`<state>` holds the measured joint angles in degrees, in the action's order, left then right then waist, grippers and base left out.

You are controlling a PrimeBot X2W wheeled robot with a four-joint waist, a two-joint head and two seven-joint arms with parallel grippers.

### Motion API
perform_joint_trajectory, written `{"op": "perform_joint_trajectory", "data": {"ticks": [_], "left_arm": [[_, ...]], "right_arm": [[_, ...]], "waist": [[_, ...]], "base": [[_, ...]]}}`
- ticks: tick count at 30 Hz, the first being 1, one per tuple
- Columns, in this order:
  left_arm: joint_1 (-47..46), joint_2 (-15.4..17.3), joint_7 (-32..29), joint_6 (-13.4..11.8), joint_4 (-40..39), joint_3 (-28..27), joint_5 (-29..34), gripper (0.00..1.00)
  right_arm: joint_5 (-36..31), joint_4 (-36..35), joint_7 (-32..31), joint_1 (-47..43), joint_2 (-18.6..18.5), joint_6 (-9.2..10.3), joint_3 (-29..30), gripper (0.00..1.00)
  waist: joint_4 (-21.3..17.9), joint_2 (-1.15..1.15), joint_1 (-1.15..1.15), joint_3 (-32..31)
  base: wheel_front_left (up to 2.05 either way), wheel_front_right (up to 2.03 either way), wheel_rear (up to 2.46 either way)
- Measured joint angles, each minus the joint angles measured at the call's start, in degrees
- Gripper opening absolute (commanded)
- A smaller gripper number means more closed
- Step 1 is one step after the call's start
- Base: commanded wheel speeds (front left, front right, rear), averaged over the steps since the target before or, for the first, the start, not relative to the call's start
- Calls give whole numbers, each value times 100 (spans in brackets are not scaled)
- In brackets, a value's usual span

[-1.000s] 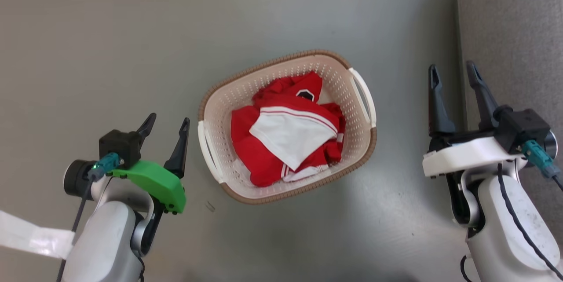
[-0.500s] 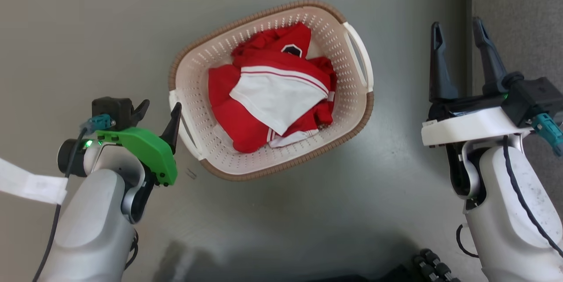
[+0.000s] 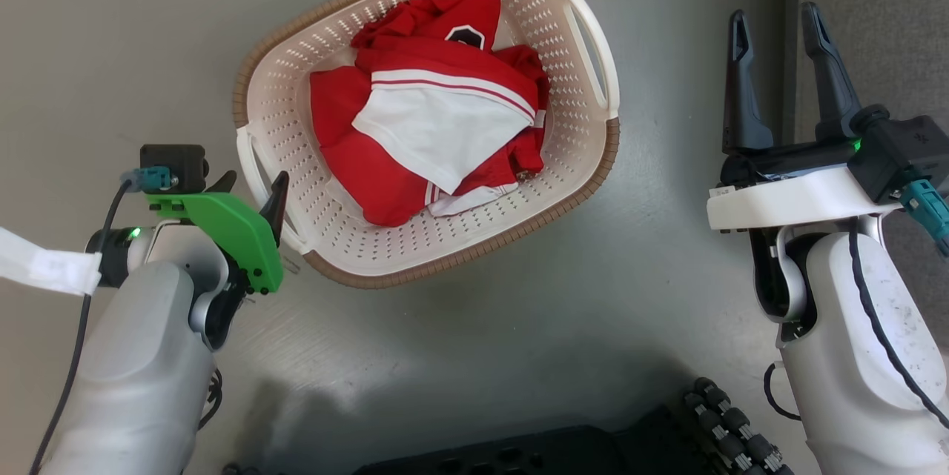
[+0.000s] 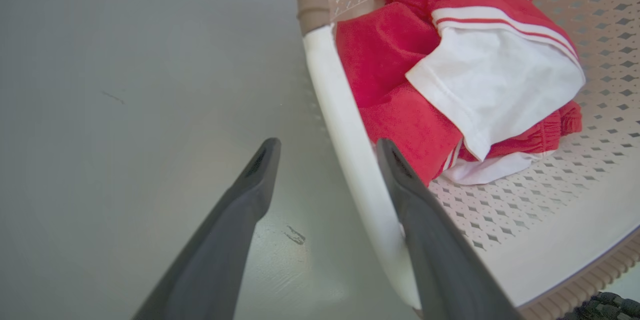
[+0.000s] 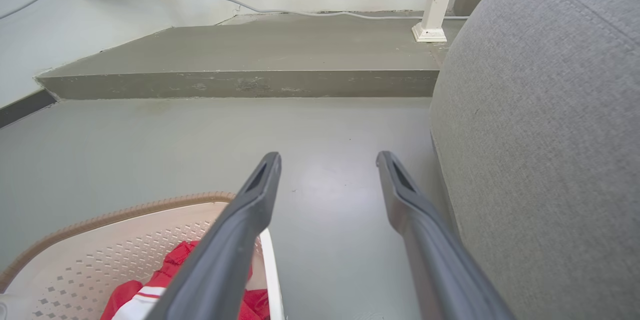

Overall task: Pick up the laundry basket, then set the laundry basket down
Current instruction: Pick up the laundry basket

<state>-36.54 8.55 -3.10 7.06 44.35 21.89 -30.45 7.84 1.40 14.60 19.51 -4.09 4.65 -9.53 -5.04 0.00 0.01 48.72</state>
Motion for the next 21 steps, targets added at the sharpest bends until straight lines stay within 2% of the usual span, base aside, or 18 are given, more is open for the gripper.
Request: {"op": "perform_joint_trajectory", "data": {"ticks": [5, 6, 7, 8, 21], "left_arm": [[-190, -55, -40, 8, 271, 20, -71, 100], [-228, -67, -49, 9, 328, 20, -90, 53], [-253, -71, -71, 9, 358, 22, -114, 31], [-281, -71, -70, 18, 388, 29, -114, 0], [-578, -131, -32, 49, 715, 162, -413, 0]], "right_arm": [[-36, -21, 0, 1, 9, 0, 1, 100], [-37, -22, 0, 1, 10, 0, 3, 100], [-42, -22, 0, 1, 11, 1, 7, 100], [-42, -22, 0, 1, 12, 1, 9, 100], [-57, -21, 0, 2, 32, 5, 90, 100]], "waist": [[-30, 0, 0, 112], [-32, 0, 0, 121], [-31, 0, -1, 127], [-30, 0, 0, 134], [14, 0, -1, 148]], "base": [[0, 0, 0], [0, 0, 0], [0, 0, 0], [0, 0, 0], [0, 0, 0]]}}
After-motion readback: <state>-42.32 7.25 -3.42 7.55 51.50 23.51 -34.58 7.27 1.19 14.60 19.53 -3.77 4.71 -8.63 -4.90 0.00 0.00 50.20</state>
